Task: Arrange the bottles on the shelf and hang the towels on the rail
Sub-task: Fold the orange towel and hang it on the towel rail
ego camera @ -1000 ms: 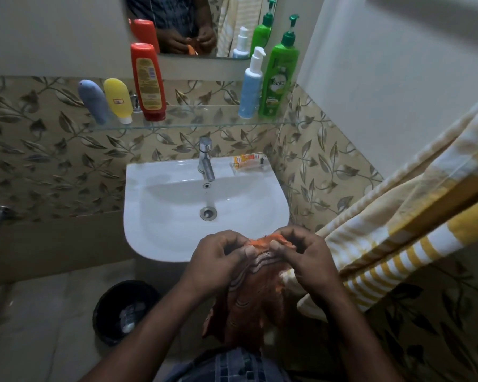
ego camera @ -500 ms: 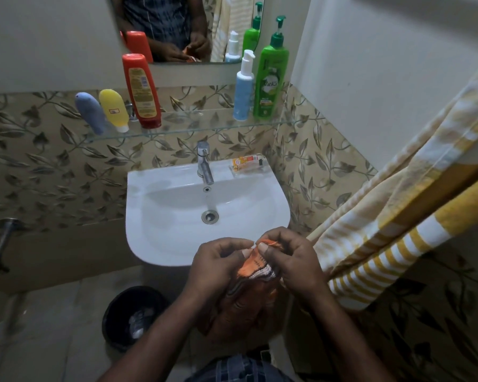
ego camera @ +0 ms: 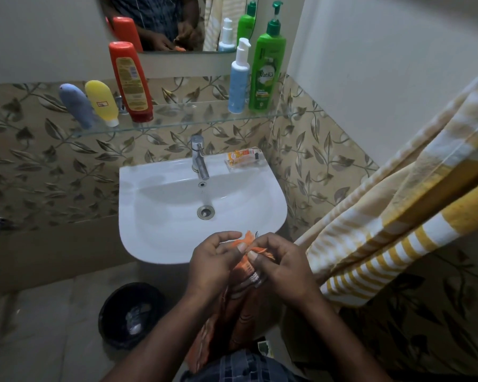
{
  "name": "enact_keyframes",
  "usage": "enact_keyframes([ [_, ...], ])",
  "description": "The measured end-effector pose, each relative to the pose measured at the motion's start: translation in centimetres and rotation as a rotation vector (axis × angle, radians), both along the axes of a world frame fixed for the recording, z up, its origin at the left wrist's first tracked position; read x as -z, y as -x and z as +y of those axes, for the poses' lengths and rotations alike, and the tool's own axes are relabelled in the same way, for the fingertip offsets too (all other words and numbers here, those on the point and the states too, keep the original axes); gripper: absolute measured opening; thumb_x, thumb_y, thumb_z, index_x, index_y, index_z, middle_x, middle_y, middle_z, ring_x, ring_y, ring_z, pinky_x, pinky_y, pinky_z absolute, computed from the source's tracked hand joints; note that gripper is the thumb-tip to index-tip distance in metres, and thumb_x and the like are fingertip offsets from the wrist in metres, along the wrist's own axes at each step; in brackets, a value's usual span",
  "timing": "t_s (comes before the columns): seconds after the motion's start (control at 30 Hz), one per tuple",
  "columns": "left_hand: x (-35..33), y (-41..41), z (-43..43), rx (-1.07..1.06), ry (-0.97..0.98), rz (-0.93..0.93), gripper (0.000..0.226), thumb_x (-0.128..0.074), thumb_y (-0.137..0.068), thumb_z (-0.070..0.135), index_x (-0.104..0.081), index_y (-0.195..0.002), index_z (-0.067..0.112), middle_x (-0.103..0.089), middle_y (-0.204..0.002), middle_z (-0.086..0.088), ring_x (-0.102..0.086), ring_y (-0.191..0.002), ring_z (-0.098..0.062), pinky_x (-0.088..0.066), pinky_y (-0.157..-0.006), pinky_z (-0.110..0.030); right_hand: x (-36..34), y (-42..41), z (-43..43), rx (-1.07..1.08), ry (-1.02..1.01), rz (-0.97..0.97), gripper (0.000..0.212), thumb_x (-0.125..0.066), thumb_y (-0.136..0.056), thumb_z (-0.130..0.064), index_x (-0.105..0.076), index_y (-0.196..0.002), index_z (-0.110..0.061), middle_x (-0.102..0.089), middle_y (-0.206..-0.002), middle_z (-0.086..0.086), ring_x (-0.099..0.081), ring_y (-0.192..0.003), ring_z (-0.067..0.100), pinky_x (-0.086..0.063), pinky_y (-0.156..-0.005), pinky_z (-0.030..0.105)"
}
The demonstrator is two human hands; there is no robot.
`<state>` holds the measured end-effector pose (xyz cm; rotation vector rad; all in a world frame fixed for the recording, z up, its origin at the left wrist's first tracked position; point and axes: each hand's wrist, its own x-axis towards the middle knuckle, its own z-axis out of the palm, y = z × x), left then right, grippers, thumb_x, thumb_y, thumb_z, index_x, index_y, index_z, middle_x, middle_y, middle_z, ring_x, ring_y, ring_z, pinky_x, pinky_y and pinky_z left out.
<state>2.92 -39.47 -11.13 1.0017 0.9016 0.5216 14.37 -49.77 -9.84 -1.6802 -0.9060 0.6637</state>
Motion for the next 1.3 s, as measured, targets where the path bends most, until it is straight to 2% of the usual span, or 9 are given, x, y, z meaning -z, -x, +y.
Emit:
enact_keyframes([
  [0.1,-0.1,-0.2,0.0,-0.011,0.043,0.011,0.024,-0.074,-0.089,-0.006,-0.071,-0.109,0.006,-0.081,-0.085,-0.011,-0.075,-0.074,-0.021,-0.058,-0.065,-0.030,-0.3,0.1,-0.1,-0.088,0.023,-0.025,0.010,-0.072,-0.082,-0.026,-0.074,-0.089,-0.031,-0.076,-0.091,-0.009,-0.073,-0.087,0.019,-0.059,-0.083,0.044],
  [0.27,-0.1,-0.1,-0.1,0.019,0.072,0.007,0.025,-0.069,-0.084,-0.017,-0.068,-0.102,0.002,-0.080,-0.087,-0.013,-0.075,-0.073,-0.026,-0.060,-0.069,-0.034,-1.0,1.2,-0.4,-0.295,0.067,-0.141,0.022,-0.074,-0.082,-0.019,-0.071,-0.084,-0.040,-0.074,-0.085,-0.015,-0.072,-0.081,0.014,-0.059,-0.079,0.041],
  [0.33,-0.1,0.1,-0.1,0.016,0.032,0.001,0.027,-0.076,-0.081,-0.013,-0.069,-0.101,0.004,-0.080,-0.088,-0.015,-0.075,-0.076,-0.029,-0.059,-0.074,-0.039,-0.7,1.5,-0.6,-0.216,0.047,-0.159,0.017,-0.073,-0.081,-0.019,-0.072,-0.085,-0.036,-0.074,-0.086,-0.015,-0.072,-0.081,0.012,-0.059,-0.079,0.039],
  [0.43,-0.2,0.3,-0.3,0.049,-0.014,-0.032,0.031,-0.077,-0.083,-0.011,-0.067,-0.108,0.005,-0.081,-0.089,-0.016,-0.074,-0.075,-0.026,-0.058,-0.070,-0.034,-0.1,1.1,-0.8,-0.023,0.000,-0.069,0.012,-0.074,-0.081,-0.018,-0.076,-0.086,-0.029,-0.076,-0.087,-0.007,-0.073,-0.081,0.015,-0.059,-0.078,0.040],
  [0.53,-0.3,0.2,-0.9,0.071,-0.025,-0.068,0.024,-0.071,-0.089,-0.011,-0.066,-0.109,0.002,-0.081,-0.088,-0.015,-0.074,-0.072,-0.020,-0.059,-0.062,-0.027,-0.1,0.4,-0.9,0.147,-0.012,-0.055,0.011,-0.079,-0.083,-0.012,-0.077,-0.086,-0.023,-0.075,-0.080,-0.008,-0.066,-0.069,0.004,-0.052,-0.068,0.025],
  [0.67,-0.2,0.2,-1.5,0.095,-0.055,-0.107,0.017,-0.069,-0.095,-0.005,-0.068,-0.110,0.002,-0.081,-0.092,-0.017,-0.076,-0.080,-0.021,-0.060,-0.071,-0.029,-0.4,0.1,-1.3,0.270,-0.016,-0.050,0.020,-0.081,-0.086,-0.003,-0.077,-0.086,-0.023,-0.077,-0.080,-0.010,-0.070,-0.070,0.001,-0.051,-0.068,0.017],
  [0.9,-1.1,0.4,-1.9,0.072,-0.039,-0.133,0.021,-0.069,-0.091,-0.012,-0.063,-0.106,0.003,-0.082,-0.096,-0.015,-0.077,-0.078,-0.021,-0.061,-0.064,-0.029,-0.8,0.5,-1.9,0.254,-0.014,-0.002,0.019,-0.085,-0.083,-0.004,-0.077,-0.085,-0.021,-0.079,-0.082,-0.004,-0.072,-0.072,0.008,-0.054,-0.069,0.021],
  [1.13,-0.3,0.5,-2.0,0.058,-0.105,-0.115,0.017,-0.073,-0.091,-0.007,-0.069,-0.099,0.007,-0.075,-0.080,-0.019,-0.072,-0.079,-0.029,-0.056,-0.079,-0.040,-1.1,0.1,-2.3,0.232,0.034,-0.071,0.013,-0.085,-0.084,-0.011,-0.080,-0.087,-0.022,-0.078,-0.078,-0.007,-0.072,-0.069,0.011,-0.056,-0.067,0.026],
  [1.3,-0.8,0.6,-2.2,0.068,-0.191,-0.111,0.014,-0.079,-0.080,0.012,-0.073,-0.091,0.019,-0.075,-0.079,-0.019,-0.071,-0.076,-0.028,-0.057,-0.072,-0.037,-1.5,-0.2,-2.5,0.210,0.014,-0.177,0.016,-0.084,-0.084,-0.007,-0.080,-0.087,-0.023,-0.070,-0.070,-0.023,-0.065,-0.063,-0.002,-0.045,-0.062,0.011],
])
